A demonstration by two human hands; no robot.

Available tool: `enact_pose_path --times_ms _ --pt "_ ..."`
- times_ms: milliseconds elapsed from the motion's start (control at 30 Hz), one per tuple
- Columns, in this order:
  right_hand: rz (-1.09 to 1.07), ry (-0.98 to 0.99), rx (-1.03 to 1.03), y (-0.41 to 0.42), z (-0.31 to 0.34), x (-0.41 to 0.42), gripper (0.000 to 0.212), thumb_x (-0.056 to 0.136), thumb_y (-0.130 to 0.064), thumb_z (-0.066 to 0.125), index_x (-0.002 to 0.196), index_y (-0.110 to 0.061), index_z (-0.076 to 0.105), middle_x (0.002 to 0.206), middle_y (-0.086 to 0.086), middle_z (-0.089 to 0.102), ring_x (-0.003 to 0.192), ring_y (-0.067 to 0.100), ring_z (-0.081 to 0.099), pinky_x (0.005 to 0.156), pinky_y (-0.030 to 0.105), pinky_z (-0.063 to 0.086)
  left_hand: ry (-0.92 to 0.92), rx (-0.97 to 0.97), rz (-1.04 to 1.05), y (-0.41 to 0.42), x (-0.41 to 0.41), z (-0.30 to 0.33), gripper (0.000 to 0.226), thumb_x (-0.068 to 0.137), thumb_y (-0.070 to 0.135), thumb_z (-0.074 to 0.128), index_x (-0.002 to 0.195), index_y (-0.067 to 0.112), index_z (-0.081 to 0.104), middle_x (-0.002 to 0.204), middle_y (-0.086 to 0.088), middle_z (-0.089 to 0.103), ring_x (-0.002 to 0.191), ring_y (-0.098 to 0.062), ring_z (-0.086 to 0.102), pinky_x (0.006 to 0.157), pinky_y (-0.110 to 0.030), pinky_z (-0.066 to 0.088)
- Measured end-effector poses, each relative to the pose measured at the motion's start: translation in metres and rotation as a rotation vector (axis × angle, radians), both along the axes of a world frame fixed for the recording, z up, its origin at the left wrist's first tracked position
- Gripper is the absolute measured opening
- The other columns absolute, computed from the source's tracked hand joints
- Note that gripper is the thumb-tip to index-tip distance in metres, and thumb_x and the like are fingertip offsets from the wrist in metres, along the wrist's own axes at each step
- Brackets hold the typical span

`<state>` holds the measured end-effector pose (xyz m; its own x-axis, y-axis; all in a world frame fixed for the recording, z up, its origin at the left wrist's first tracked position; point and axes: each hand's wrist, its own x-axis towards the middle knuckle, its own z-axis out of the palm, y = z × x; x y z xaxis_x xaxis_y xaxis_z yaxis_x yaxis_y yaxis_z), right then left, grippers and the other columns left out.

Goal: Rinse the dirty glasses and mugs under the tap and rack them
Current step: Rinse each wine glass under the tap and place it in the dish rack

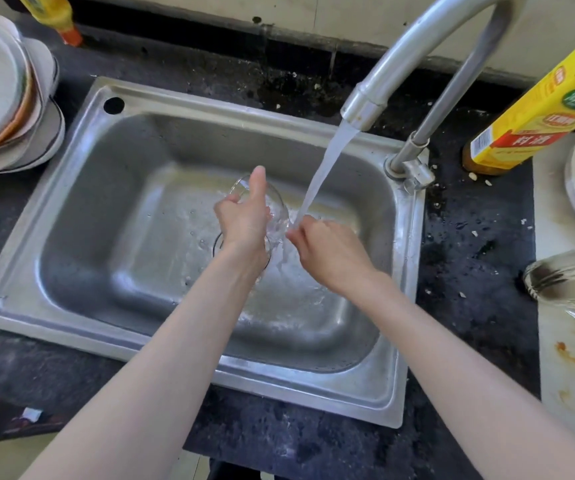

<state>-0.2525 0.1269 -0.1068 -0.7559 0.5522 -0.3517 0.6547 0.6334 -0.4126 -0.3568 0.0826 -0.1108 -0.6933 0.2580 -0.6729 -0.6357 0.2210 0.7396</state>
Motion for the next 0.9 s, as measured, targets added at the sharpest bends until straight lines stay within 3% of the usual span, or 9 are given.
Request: enact_pose_path --times_ms 67,100,167,267,333,500,600,700,900 --pt "-0.065 0.116 0.041 -0.008 -0.006 0.001 0.037 0.100 -0.034 0.036 0.092 -0.008 0.061 0.086 0.013 0.067 0.083 0.034 0.062 0.070 0.037 0.039 -0.061 0.108 0.014 0.003 -0.001 0.002 0.040 0.081 0.040 0.068 0.097 0.006 0.052 0.077 -0.002 0.048 0.072 -0.021 0.050 0.066 -0.031 0.043" --pt "-0.163 0.205 -0.139 -0.007 -0.006 0.003 0.038 0.100 -0.034 0.037 0.081 -0.010 0.060 0.073 0.007 0.067 0.071 0.027 0.064 0.071 0.036 0.044 -0.110 0.171 -0.039 0.001 -0.003 0.002 0.037 0.080 0.039 0.070 0.087 0.008 0.050 0.075 -0.003 0.047 0.071 -0.021 0.049 0.064 -0.031 0.043" --pt "-0.436 0.400 -0.767 -0.007 -0.005 0.006 0.038 0.099 -0.029 0.043 0.066 -0.012 0.052 0.047 -0.004 0.053 0.047 0.012 0.058 0.064 0.029 0.051 -0.215 0.313 -0.255 -0.005 -0.005 -0.002 0.040 0.076 0.039 0.073 0.084 0.008 0.050 0.076 -0.005 0.046 0.067 -0.019 0.050 0.060 -0.029 0.045" --pt "-0.726 0.470 -1.683 -0.007 -0.001 0.015 0.034 0.091 -0.032 0.046 0.064 -0.013 0.052 0.040 -0.009 0.042 0.045 0.009 0.048 0.059 0.021 0.049 -0.294 0.455 -0.415 -0.011 -0.004 -0.004 0.022 0.073 0.037 0.070 0.072 0.015 0.067 0.075 -0.003 0.058 0.072 -0.017 0.058 0.067 -0.026 0.049" --pt "-0.748 0.496 -1.928 -0.009 -0.003 0.023 0.034 0.085 -0.035 0.046 0.059 -0.014 0.057 0.040 -0.009 0.042 0.047 0.008 0.050 0.060 0.021 0.051 -0.299 0.515 -0.460 -0.011 0.000 -0.001 0.016 0.077 0.032 0.066 0.069 0.019 0.070 0.073 -0.001 0.061 0.073 -0.016 0.060 0.077 -0.026 0.047" --pt "-0.672 0.528 -1.350 -0.011 -0.008 0.031 0.035 0.097 -0.028 0.041 0.075 -0.007 0.059 0.046 -0.001 0.049 0.046 0.012 0.055 0.057 0.024 0.053 -0.146 0.405 -0.394 -0.006 0.012 -0.007 0.015 0.084 0.024 0.066 0.083 0.010 0.059 0.064 0.003 0.056 0.064 -0.014 0.054 0.065 -0.027 0.044" --pt "-0.541 0.495 -0.807 -0.017 -0.017 0.033 0.029 0.099 -0.028 0.043 0.077 -0.015 0.058 0.056 0.001 0.054 0.048 0.008 0.056 0.055 0.029 0.055 0.040 0.278 -0.457 -0.006 0.023 -0.003 0.068 0.066 0.039 0.077 0.111 -0.005 0.052 0.068 0.000 0.050 0.064 -0.015 0.048 0.058 -0.029 0.038" --pt "-0.440 0.458 -0.471 -0.027 -0.024 0.037 0.031 0.095 -0.037 0.047 0.078 -0.013 0.056 0.051 -0.009 0.052 0.050 0.013 0.058 0.058 0.042 0.055 0.132 0.401 -0.515 -0.014 0.029 -0.004 0.029 0.075 0.035 0.071 0.073 0.013 0.052 0.063 -0.004 0.041 0.059 -0.018 0.039 0.054 -0.031 0.029" --pt "-0.524 0.545 -1.416 -0.022 -0.015 0.047 0.033 0.082 -0.038 0.048 0.082 -0.006 0.056 0.045 -0.006 0.041 0.044 0.010 0.051 0.050 0.022 0.046 -0.116 0.606 -0.599 -0.027 0.018 0.003 0.018 0.086 0.024 0.060 0.078 0.012 0.049 0.069 -0.006 0.036 0.059 -0.018 0.035 0.044 -0.024 0.030"
